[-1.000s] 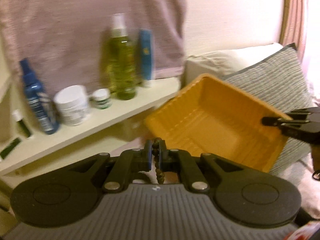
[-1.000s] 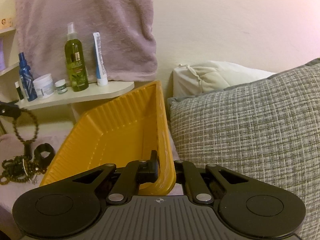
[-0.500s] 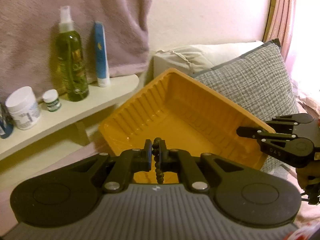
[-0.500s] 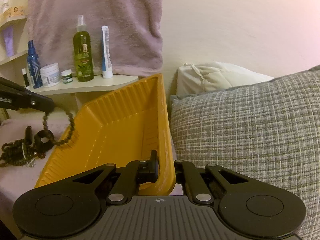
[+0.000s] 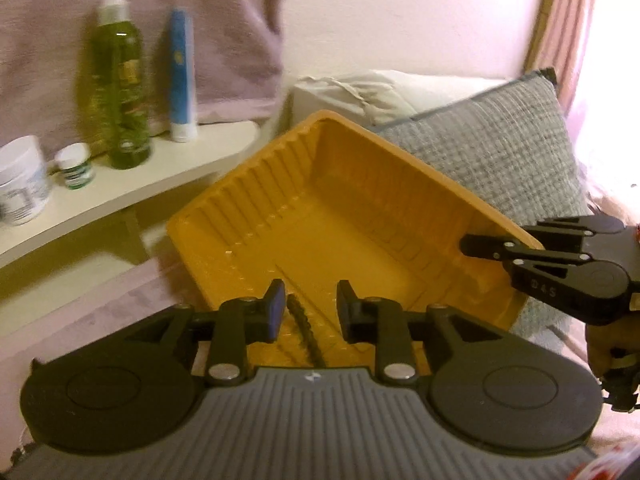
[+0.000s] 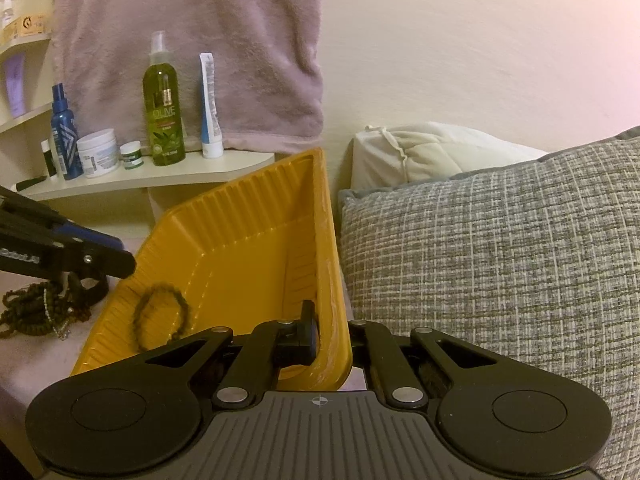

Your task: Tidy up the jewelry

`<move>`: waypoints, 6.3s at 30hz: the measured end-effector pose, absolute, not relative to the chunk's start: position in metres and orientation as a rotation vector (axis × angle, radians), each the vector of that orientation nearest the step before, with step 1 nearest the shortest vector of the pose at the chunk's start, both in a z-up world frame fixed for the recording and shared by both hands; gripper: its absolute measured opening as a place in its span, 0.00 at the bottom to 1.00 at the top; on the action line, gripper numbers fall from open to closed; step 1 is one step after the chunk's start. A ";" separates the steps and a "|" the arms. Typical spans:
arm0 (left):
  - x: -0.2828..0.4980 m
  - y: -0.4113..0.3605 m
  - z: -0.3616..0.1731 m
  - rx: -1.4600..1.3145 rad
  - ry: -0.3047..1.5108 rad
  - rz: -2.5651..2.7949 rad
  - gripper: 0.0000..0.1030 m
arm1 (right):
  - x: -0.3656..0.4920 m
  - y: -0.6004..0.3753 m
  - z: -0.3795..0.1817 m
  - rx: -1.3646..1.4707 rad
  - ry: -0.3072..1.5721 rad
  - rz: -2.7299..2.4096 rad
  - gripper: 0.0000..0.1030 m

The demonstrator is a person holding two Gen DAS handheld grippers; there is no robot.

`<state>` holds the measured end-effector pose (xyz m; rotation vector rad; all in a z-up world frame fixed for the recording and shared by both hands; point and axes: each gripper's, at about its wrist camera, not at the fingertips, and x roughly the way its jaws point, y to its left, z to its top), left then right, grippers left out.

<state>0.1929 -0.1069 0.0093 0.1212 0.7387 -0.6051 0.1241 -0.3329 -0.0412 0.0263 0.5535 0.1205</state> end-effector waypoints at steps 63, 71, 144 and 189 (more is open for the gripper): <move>0.136 0.002 -0.053 0.447 0.707 -0.225 0.12 | 0.128 -0.334 -0.049 0.012 0.597 0.114 0.04; 0.129 0.015 -0.033 0.389 0.708 -0.208 0.12 | 0.128 -0.333 -0.049 0.015 0.596 0.113 0.04; 0.089 0.015 -0.044 0.308 0.689 -0.109 0.19 | 0.128 -0.330 -0.050 -0.003 0.595 0.111 0.04; 0.136 0.029 0.010 0.527 0.567 -0.180 0.06 | 0.130 -0.331 -0.049 -0.014 0.586 0.110 0.04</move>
